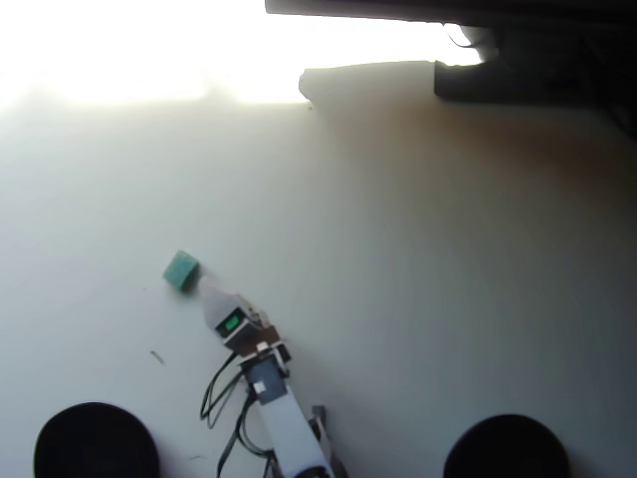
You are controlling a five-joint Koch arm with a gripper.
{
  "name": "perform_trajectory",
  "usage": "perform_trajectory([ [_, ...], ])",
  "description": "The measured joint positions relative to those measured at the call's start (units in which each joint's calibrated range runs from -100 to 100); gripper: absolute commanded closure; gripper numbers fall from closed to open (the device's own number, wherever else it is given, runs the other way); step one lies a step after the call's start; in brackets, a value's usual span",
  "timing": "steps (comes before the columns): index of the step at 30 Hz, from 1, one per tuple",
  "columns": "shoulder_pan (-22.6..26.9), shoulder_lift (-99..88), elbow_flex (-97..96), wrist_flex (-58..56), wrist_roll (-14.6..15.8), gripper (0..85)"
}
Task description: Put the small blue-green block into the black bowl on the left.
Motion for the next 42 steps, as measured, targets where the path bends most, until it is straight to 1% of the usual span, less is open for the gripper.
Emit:
perform_trajectory([
  [3, 1.5, 3.7, 0.7, -3.0, -1.0, 38.8],
  [8, 3.5, 9.5, 2.0, -4.4, -2.4, 39.2],
  [11, 4.7, 14.5, 8.2, -4.4, -2.5, 39.2],
  [15, 4.5, 23.1, 12.4, -4.5, -2.4, 39.2],
  [23, 5.3, 23.0, 12.4, -6.4, -2.4, 39.4],
  [27, 6.9, 23.2, 12.5, -6.5, -2.6, 39.1],
  [32, 7.0, 27.3, 17.5, -6.7, -2.5, 38.8],
  [42, 5.5, 40.5, 24.8, -7.2, -2.8, 38.7],
])
